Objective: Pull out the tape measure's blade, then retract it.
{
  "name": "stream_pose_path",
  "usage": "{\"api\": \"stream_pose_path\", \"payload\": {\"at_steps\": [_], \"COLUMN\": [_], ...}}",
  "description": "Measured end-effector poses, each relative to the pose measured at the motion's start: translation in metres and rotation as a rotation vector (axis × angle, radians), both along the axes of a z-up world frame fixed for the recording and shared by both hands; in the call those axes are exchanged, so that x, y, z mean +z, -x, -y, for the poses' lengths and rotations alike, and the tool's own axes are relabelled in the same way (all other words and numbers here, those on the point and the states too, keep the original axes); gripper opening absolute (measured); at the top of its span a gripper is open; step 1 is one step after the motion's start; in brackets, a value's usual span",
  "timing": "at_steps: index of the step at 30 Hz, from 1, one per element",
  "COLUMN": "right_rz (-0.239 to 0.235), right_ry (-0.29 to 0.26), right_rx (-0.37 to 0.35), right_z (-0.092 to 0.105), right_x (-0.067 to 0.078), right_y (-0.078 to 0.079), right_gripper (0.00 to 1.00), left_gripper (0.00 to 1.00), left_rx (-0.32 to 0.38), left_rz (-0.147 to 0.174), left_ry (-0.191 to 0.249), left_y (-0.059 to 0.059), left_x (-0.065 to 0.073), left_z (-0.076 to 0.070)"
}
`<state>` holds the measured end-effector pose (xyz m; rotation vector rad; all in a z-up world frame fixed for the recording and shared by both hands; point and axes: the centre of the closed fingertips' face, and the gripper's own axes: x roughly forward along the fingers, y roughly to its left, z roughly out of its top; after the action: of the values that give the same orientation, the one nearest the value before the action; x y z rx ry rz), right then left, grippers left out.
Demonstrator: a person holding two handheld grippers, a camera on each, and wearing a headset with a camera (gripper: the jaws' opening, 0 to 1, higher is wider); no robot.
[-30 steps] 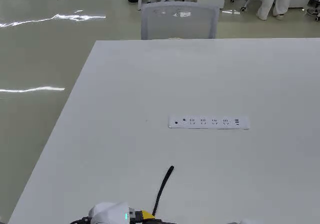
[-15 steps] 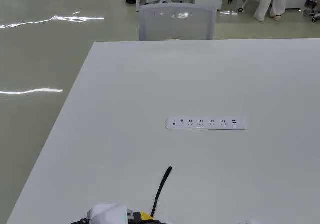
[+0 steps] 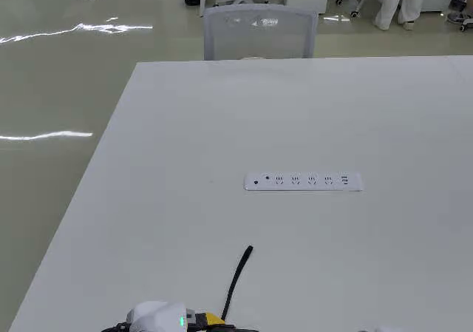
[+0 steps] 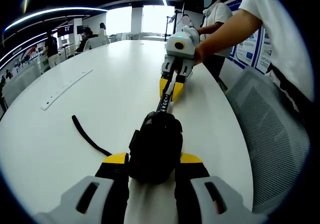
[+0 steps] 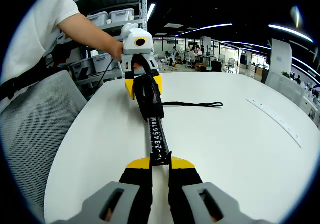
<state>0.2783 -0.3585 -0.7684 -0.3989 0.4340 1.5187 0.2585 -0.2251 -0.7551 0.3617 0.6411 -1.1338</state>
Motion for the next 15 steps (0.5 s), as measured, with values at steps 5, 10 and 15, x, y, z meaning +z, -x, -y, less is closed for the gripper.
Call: {"api": "stream_pose_path", "payload": {"at_steps": [5,10,15], "right_rz": [0.001,0.008,0.005], "right_ry": [-0.001,0.0,0.001], "right_rx": [-0.006,-0.01,-0.017], "right_z": [0.007,0.012,0.018], "right_x": [-0.001,-0.001,0.0], "right_y": [-0.001,-0.002,-0.003], "right_gripper": [0.08,0.08,0.08], "left_gripper": [0.31,0.31,0.31], "left_rx": [-0.001,0.0,0.001], "left_rz": [0.0,0.0,-0.001], "left_ry": [-0.002,-0.002,-0.002], "left_y": [0.0,0.0,0.0], "left_x": [0.0,0.0,0.0], "left_z": [0.0,0.0,-0.001]}}
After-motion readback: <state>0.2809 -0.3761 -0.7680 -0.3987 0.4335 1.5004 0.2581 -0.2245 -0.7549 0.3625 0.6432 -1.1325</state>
